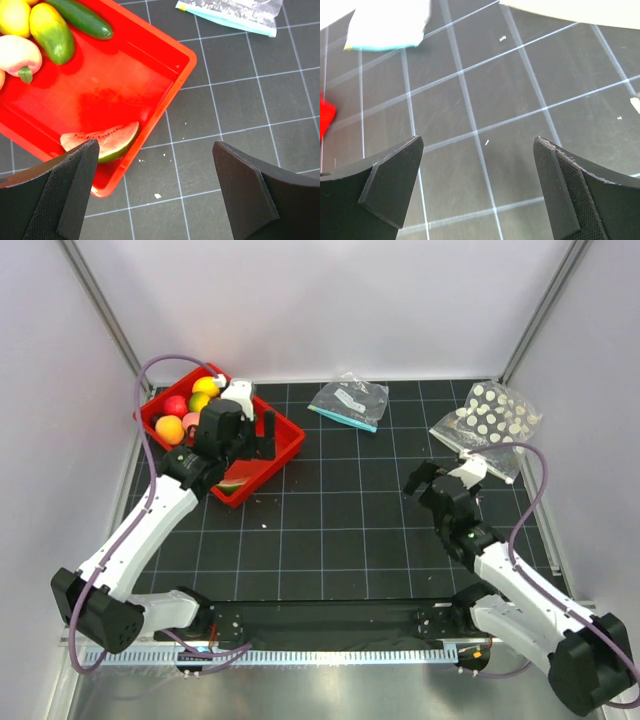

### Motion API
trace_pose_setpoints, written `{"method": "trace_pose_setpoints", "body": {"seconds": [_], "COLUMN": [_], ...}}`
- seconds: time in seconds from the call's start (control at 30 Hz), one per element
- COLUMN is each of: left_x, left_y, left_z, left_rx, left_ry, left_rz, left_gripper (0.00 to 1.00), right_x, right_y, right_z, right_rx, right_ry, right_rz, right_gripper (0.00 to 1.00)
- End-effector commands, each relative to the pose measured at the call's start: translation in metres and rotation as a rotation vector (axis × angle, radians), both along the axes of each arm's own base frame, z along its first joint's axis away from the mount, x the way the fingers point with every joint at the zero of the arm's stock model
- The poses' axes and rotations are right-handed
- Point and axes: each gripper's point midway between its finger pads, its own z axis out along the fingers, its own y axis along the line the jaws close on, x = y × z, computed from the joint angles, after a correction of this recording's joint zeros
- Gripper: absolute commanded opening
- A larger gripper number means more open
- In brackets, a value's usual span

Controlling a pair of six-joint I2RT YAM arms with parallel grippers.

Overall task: Place the food in the zip-top bag and seal the zipper
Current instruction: Pick up the zipper food storage bag at the corner of the board.

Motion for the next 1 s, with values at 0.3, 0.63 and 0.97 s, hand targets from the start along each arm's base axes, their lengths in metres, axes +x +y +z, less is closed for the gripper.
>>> {"method": "trace_pose_setpoints", "body": {"seconds": [0.3, 0.63, 0.97], "left_x": [-0.003, -0.003, -0.006], "left_y": [0.008, 0.003, 0.002], "left_z": [0.005, 0.005, 0.01], "left_rx": [0.055, 0.036, 0.018], "left_ry": [-0.011, 0.0, -0.008], "left_rz": [0.038, 0.024, 0.019], "left_gripper": [1.0, 1.0, 1.0], "right_x": [0.074, 0.123, 0.17], "right_y": [-0.082, -0.141, -0.166], "right_z": [0.032, -0.029, -0.079], "right_rx": [0.394, 0.669, 0.779], "right_ry": [-0.137, -0.145, -0.179], "right_rz": [-0.394, -0.694, -0.809], "right_gripper": [0.95, 0.89, 0.88]}}
